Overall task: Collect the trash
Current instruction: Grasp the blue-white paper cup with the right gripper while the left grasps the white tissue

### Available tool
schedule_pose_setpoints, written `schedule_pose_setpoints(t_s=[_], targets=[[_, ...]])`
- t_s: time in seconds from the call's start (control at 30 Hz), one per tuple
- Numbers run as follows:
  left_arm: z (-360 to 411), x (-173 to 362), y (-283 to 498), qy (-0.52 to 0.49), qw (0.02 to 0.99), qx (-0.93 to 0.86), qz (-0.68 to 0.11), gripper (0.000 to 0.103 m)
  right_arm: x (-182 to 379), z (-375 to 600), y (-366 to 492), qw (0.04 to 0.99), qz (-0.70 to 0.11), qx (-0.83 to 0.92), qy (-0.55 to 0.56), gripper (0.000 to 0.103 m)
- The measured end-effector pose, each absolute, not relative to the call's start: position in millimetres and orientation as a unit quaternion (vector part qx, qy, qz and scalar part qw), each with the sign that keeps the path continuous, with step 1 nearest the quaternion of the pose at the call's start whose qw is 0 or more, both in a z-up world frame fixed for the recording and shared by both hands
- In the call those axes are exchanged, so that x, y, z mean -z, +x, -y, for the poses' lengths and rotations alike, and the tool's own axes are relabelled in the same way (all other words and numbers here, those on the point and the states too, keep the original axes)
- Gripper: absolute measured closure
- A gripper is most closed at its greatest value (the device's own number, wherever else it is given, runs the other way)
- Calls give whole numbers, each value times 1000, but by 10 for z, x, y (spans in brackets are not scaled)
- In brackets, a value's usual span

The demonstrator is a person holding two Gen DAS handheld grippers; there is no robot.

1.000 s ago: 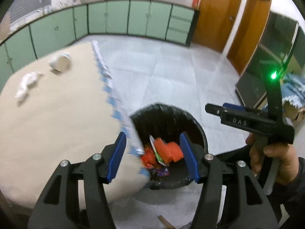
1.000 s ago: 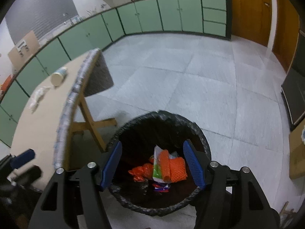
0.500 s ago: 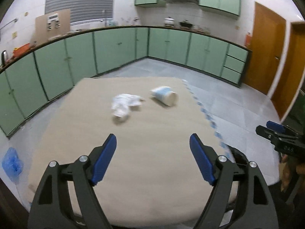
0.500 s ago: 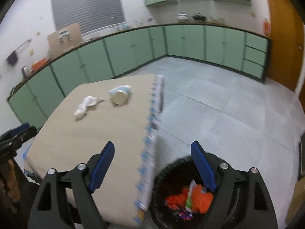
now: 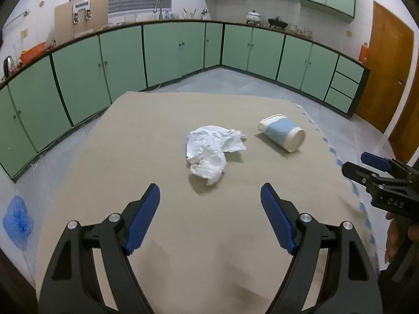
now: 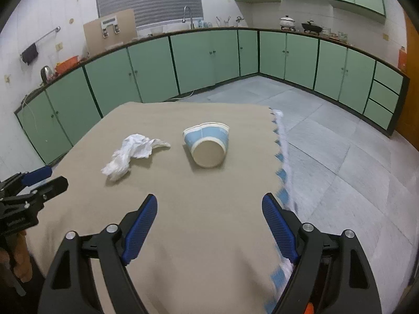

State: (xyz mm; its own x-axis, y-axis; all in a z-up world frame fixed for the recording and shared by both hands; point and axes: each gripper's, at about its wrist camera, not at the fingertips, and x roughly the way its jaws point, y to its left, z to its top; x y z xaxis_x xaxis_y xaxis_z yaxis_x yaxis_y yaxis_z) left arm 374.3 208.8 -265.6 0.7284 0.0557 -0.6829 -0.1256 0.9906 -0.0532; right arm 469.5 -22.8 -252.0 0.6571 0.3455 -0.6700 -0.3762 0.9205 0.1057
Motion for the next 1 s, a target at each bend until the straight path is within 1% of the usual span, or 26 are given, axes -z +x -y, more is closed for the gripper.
schedule_pose_setpoints(t_s=[0.2,0.5,0.53,0.57,0.73,1.0], targets=[[-2152,2907,4160,-38,924,-39,-380,26,2724,23,5181,907,-375,-188,-35,22],[-2241,2998,4303,-33,925,-38,-377,26,2940,-177,5521,903,-386,-183,-38,23],[-2250,2999,4312,-31,925,-39,-377,26,2948,-176,5542,904,-385,-184,-37,29],[-2255,2998,4313,-30,925,-40,-377,26,2967,-178,5565,901,-391,-185,-42,50],[-2275,2992,4340,-29,924,-37,-380,26,2893,-65,5458,909,-370,-188,-36,52],[-2173,2955,4454,-27,922,-40,-383,26,2622,207,5166,920,-341,-193,-19,52]])
